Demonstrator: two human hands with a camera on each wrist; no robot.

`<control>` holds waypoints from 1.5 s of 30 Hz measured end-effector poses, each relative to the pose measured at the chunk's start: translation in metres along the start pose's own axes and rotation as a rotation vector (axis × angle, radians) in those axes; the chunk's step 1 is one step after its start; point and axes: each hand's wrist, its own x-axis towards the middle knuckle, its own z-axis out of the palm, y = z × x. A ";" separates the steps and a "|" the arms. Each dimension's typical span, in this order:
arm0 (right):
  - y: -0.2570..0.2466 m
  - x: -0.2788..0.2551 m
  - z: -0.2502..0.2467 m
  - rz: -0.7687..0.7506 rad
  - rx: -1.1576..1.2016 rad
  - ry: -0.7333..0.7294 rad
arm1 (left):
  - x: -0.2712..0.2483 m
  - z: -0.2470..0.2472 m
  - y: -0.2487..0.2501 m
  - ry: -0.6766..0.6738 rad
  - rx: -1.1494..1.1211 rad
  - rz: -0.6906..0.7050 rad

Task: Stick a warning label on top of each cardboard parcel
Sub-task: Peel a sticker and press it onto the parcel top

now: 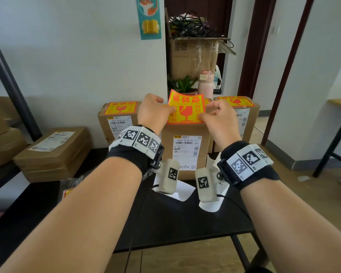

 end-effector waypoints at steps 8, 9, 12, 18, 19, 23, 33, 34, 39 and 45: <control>0.009 0.001 0.003 -0.022 -0.125 -0.054 | 0.001 0.005 -0.012 0.001 0.093 0.019; 0.009 0.002 0.003 -0.024 -0.129 -0.054 | 0.001 0.006 -0.012 -0.001 0.103 0.021; 0.010 0.002 0.003 -0.033 -0.139 -0.067 | 0.000 0.006 -0.013 -0.004 0.119 0.027; 0.011 0.002 0.003 -0.048 -0.158 -0.069 | 0.000 0.007 -0.014 -0.008 0.127 0.033; 0.011 0.002 0.002 -0.055 -0.162 -0.065 | 0.000 0.007 -0.015 -0.008 0.133 0.038; 0.010 -0.002 0.002 -0.094 -0.199 -0.052 | -0.002 0.011 -0.017 0.000 0.172 0.085; 0.009 -0.006 0.004 -0.144 -0.274 -0.068 | -0.014 0.017 -0.020 0.067 0.364 0.294; 0.009 -0.006 0.004 -0.149 -0.278 -0.070 | -0.015 0.017 -0.021 0.091 0.397 0.325; 0.009 -0.007 0.006 -0.154 -0.303 -0.085 | -0.023 0.022 -0.021 0.163 0.539 0.385; 0.009 -0.001 0.003 -0.181 -0.411 -0.077 | -0.022 0.018 -0.021 0.191 0.651 0.393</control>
